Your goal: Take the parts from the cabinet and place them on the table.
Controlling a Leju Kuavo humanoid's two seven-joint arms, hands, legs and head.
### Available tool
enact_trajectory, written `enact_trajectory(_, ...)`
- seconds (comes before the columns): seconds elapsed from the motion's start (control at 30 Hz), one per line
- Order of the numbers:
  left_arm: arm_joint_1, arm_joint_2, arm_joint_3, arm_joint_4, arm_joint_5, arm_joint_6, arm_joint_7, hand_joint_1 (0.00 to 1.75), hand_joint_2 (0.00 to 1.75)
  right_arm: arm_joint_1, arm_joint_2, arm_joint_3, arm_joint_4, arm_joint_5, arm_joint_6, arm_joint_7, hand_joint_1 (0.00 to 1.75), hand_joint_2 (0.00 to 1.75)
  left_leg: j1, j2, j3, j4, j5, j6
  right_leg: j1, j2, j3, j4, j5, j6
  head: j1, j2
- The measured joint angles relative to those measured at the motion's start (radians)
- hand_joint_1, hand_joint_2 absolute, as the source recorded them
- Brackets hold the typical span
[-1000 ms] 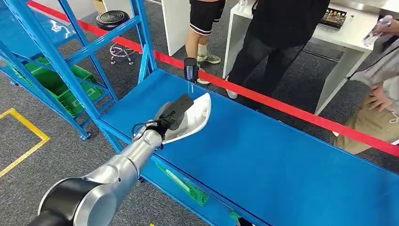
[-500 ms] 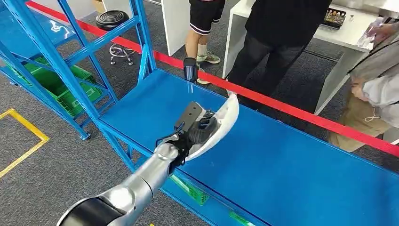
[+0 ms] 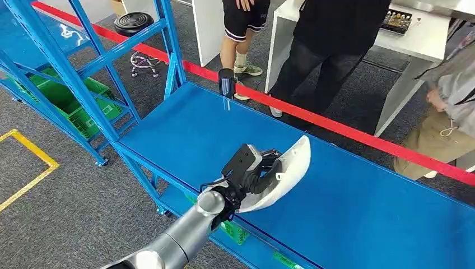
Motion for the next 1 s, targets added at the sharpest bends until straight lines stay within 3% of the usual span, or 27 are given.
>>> enact_trajectory(0.3, 0.078, 0.008, -0.07, -0.125, 0.018, -0.012, 0.025, 1.75, 1.75, -0.049, 0.028, 0.002, 0.0, -0.003, 0.107, 0.003, 0.0, 0.0, 0.0, -0.001, 0.014, -0.023, 0.008, -0.001, 0.0, -0.001, 0.014, -0.021, 0.006, 0.001, 0.0, 0.0)
enact_trajectory(0.6, 0.12, 0.036, -0.127, -0.239, 0.026, -0.029, 0.085, 1.75, 1.75, -0.023, 0.038, 0.001, 0.0, -0.04, 0.112, 0.05, 0.0, 0.0, -0.001, 0.0, 0.082, -0.119, 0.038, -0.003, 0.0, 0.0, 0.078, -0.106, 0.03, -0.001, 0.0, 0.0)
enact_trajectory(0.77, 0.121, 0.039, -0.143, -0.264, 0.026, -0.039, 0.086, 1.75, 1.75, -0.015, 0.035, -0.029, 0.0, -0.084, 0.104, 0.076, 0.0, 0.0, -0.003, 0.0, 0.136, -0.208, 0.072, -0.003, 0.0, 0.0, 0.13, -0.19, 0.061, -0.002, 0.0, 0.0)
enact_trajectory(1.0, 0.118, 0.04, -0.148, -0.294, 0.019, -0.042, 0.082, 1.75, 1.75, -0.011, 0.034, -0.053, 0.0, -0.084, 0.115, 0.097, 0.0, 0.0, -0.004, 0.0, 0.246, -0.405, 0.157, -0.001, 0.001, 0.001, 0.238, -0.375, 0.138, -0.003, 0.0, 0.0)
